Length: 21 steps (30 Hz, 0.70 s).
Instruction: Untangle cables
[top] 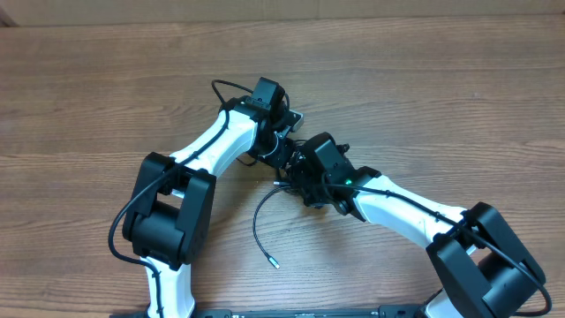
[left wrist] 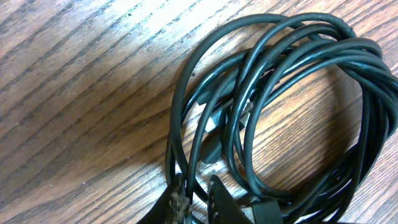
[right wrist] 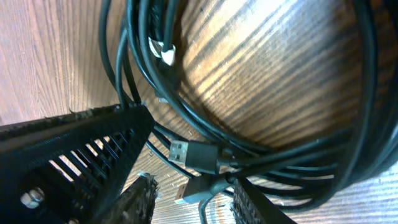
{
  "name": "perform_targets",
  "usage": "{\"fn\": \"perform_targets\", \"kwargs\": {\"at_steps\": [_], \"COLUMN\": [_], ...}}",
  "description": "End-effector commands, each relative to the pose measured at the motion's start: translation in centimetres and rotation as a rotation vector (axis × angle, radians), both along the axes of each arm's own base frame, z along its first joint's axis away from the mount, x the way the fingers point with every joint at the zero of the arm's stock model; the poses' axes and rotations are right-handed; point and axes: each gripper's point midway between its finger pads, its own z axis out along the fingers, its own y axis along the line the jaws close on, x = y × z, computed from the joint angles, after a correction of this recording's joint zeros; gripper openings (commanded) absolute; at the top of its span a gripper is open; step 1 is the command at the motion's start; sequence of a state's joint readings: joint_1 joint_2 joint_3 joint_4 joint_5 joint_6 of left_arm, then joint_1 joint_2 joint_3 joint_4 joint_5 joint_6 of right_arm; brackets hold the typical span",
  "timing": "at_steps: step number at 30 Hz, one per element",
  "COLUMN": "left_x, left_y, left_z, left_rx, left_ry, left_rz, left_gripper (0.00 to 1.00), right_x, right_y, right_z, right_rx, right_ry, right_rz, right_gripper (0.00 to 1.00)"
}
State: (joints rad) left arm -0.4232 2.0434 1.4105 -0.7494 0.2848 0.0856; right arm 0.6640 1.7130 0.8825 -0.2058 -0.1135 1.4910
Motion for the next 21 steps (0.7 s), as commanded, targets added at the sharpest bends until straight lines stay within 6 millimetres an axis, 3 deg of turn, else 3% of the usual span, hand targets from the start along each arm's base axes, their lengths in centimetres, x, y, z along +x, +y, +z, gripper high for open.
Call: {"fn": "perform_targets", "kwargs": {"at_steps": [1, 7, 11, 19, 21], "left_x": [-0.3, -0.3, -0.3, -0.3, -0.3], "left_y": [0.0, 0.0, 0.0, 0.0, 0.0], "left_z": [-0.6, -0.6, -0.6, -0.6, -0.6], "left_rx": [-0.009, -0.009, -0.009, -0.009, -0.009], "left_ry": [0.015, 0.015, 0.015, 0.015, 0.015], "left_rz": [-0.021, -0.021, -0.021, -0.021, -0.021], "left_gripper": [0.14, 0.14, 0.14, 0.14, 0.14], "right_x": [0.0, 0.2, -0.2, -1.2, -1.3], "right_y": [-0.4, -1.0, -1.0, -0.8, -0.5], "right_z": [-0.5, -1.0, -1.9, -2.4, -2.3], "right_rx": [-0.017, -0.048, -0.045, -0.041, -0.025], "right_ry": [0.006, 0.006, 0.053, 0.100, 0.106], "right_rz": [-0.038, -0.096, -0.137, -0.115, -0.106], "right_gripper": [0.36, 0.28, 0.28, 0.31, 0.42]}}
